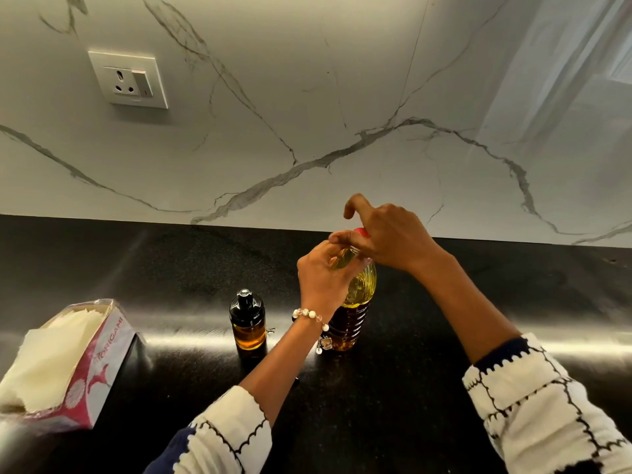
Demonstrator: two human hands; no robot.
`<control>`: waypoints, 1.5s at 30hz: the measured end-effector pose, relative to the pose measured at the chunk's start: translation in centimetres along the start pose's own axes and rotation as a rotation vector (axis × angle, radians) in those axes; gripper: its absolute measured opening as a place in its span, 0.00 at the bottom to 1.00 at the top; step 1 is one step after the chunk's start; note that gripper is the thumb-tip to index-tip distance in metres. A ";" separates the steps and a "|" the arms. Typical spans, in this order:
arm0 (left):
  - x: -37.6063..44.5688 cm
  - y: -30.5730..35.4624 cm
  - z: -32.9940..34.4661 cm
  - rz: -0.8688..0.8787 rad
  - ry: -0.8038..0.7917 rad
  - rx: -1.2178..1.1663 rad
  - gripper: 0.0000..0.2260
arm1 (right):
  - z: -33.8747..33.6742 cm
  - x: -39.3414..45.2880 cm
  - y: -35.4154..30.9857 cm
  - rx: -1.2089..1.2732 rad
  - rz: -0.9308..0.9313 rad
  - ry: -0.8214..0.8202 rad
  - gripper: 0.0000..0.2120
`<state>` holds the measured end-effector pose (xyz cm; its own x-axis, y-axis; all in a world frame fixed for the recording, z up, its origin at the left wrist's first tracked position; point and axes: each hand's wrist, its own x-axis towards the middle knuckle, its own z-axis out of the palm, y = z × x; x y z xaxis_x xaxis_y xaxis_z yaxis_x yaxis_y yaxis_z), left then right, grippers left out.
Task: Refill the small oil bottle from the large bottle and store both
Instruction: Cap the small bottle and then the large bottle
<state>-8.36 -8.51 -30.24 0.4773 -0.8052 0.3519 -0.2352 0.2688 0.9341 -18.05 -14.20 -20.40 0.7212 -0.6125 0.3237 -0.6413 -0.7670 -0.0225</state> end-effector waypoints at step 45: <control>-0.8 0.9 0.8 -0.098 0.141 -0.166 0.16 | 0.9 -1.8 -1.8 0.125 0.215 0.181 0.19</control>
<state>-9.62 -8.01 -29.70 0.6069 -0.7534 0.2529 -0.0451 0.2851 0.9574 -18.01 -11.87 -21.76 0.5069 -0.7277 0.4621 -0.7288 -0.6481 -0.2211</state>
